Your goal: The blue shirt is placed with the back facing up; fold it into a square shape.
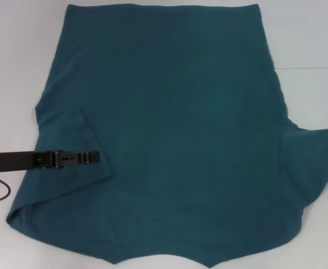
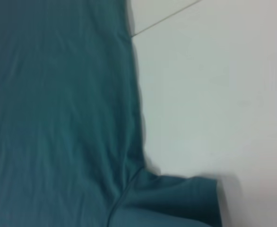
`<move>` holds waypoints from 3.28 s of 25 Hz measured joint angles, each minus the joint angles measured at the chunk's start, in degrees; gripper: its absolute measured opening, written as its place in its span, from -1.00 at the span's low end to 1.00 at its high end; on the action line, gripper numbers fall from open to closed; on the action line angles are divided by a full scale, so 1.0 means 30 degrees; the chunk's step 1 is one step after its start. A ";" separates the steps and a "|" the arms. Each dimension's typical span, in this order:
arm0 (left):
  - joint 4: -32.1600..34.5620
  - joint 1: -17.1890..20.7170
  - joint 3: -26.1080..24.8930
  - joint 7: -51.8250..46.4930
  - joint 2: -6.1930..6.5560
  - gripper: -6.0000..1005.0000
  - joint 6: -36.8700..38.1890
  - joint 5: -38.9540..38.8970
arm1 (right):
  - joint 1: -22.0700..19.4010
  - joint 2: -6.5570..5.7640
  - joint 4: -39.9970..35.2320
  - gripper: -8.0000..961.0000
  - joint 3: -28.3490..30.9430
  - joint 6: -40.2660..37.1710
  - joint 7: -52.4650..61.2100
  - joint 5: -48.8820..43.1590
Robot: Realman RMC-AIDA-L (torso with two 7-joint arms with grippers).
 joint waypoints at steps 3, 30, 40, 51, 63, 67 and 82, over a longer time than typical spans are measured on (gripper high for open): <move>-0.0027 0.0000 0.0002 0.0000 0.0001 0.91 -0.0024 0.0001 | 0.0062 0.0231 -0.0005 -0.94 -0.0151 0.0466 0.0016 -0.0126; -0.0022 0.0023 0.0001 -0.0234 0.0002 0.91 -0.0141 0.0002 | 0.0136 0.0439 -0.0590 -0.94 -0.0081 0.0331 0.0603 0.1023; -0.0061 0.0010 0.0002 -0.0262 0.0001 0.91 -0.0331 0.0002 | -0.0151 0.1009 -0.0555 -0.94 0.0318 0.1170 0.0715 0.1778; -0.0070 0.0071 0.0000 -0.0235 0.0002 0.91 -0.0484 0.0002 | -0.0873 0.1458 -0.0472 -0.93 0.0431 0.1375 0.0718 0.3188; -0.0063 0.0168 0.0002 -0.0199 0.0001 0.91 -0.0477 0.0003 | -0.0616 0.0682 -0.0707 -0.93 0.0069 -0.2389 0.0507 0.3033; -0.0038 0.0172 0.0001 -0.0185 0.0001 0.91 -0.0478 0.0003 | -0.0241 0.0618 -0.0716 -0.93 0.0057 -0.3225 0.0082 0.3075; -0.0068 0.0178 0.0002 -0.0147 0.0001 0.91 -0.0478 0.0003 | 0.1018 0.0468 -0.0788 -0.93 -0.2425 -0.3675 -0.0338 0.3051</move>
